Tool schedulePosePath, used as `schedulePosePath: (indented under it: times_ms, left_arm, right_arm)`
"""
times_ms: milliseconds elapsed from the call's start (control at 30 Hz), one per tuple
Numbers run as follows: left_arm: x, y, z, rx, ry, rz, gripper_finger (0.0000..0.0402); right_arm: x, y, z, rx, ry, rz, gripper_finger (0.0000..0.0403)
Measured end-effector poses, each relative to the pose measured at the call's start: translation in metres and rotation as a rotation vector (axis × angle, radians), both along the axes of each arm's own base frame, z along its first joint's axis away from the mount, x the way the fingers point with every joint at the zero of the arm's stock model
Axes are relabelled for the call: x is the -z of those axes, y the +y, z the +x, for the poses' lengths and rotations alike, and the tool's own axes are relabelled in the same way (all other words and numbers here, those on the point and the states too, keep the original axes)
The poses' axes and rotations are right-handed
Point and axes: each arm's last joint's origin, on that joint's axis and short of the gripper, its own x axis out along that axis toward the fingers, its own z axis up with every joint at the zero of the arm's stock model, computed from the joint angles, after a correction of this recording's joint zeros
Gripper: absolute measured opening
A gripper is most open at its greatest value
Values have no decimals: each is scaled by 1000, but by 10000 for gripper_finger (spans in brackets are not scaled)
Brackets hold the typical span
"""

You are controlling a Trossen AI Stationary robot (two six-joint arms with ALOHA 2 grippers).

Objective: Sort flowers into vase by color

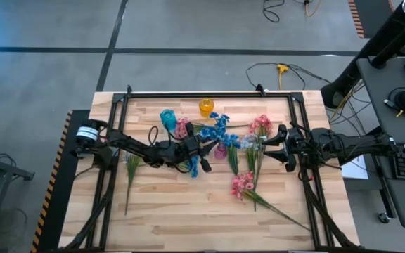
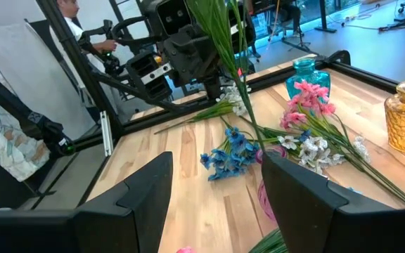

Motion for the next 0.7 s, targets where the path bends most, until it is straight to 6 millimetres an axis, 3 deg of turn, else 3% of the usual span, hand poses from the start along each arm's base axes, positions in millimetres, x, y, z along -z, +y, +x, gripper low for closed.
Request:
schedulePosePath:
  times_ms: [700]
  left_arm:
    - [12, -1, 2, 8, 120, -26, 171]
  right_arm:
    - [0, 0, 0, 0, 1, 8, 210]
